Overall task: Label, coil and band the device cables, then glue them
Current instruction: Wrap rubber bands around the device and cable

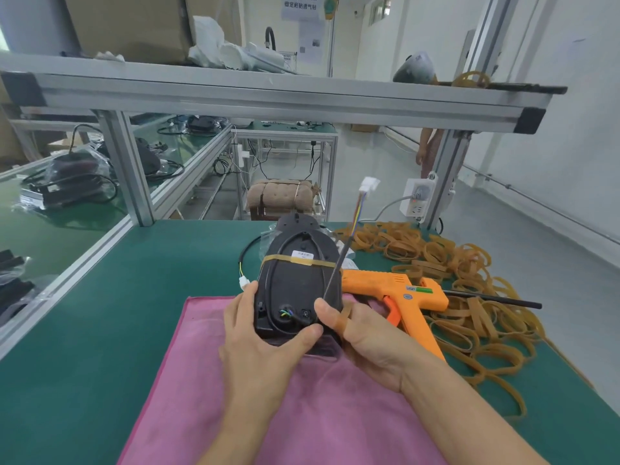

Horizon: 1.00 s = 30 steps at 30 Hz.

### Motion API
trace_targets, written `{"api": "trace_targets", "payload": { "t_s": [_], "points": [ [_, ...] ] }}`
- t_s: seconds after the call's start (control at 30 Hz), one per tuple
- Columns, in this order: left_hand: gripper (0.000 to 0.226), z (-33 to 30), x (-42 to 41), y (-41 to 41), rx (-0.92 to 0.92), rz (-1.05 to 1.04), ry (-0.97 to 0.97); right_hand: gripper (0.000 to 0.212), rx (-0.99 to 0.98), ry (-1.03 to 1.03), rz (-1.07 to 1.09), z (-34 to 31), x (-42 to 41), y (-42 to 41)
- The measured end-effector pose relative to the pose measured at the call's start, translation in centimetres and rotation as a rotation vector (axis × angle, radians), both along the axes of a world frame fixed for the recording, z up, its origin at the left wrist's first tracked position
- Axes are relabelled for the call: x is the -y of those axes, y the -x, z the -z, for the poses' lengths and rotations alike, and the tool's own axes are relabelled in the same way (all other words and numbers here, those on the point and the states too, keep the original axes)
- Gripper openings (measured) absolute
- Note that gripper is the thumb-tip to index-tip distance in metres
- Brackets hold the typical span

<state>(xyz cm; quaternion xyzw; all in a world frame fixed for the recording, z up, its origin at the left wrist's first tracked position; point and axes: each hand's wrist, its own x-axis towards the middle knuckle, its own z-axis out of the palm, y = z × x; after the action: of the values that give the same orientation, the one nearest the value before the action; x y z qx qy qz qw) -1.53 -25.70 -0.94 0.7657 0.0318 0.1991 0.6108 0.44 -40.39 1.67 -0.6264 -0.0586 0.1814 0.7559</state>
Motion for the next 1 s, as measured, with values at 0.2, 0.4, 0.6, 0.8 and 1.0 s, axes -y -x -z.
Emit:
{"api": "trace_targets", "payload": {
  "t_s": [0.2,0.4,0.6,0.8,1.0],
  "points": [
    [0.103,-0.6,0.0,0.4,-0.047,0.017,-0.089,0.038,-0.154,-0.013,0.284,0.5,-0.9,-0.4],
    [0.030,-1.4,2.1,2.7,0.379,0.006,-0.367,0.014,-0.039,-0.019,0.310,-0.1,-2.0,-0.6],
    [0.026,-0.8,3.5,1.5,0.210,0.050,-0.322,0.015,0.019,-0.173,0.480,-0.6,-2.7,-0.4],
    [0.013,-1.5,4.2,0.4,0.378,-0.167,-0.409,0.023,0.058,-0.252,0.592,-0.8,-4.3,0.0],
    [0.003,-1.2,2.1,0.2,0.422,-0.138,-0.549,0.007,0.049,-0.238,0.694,-0.8,-4.0,0.2]
  ]
}}
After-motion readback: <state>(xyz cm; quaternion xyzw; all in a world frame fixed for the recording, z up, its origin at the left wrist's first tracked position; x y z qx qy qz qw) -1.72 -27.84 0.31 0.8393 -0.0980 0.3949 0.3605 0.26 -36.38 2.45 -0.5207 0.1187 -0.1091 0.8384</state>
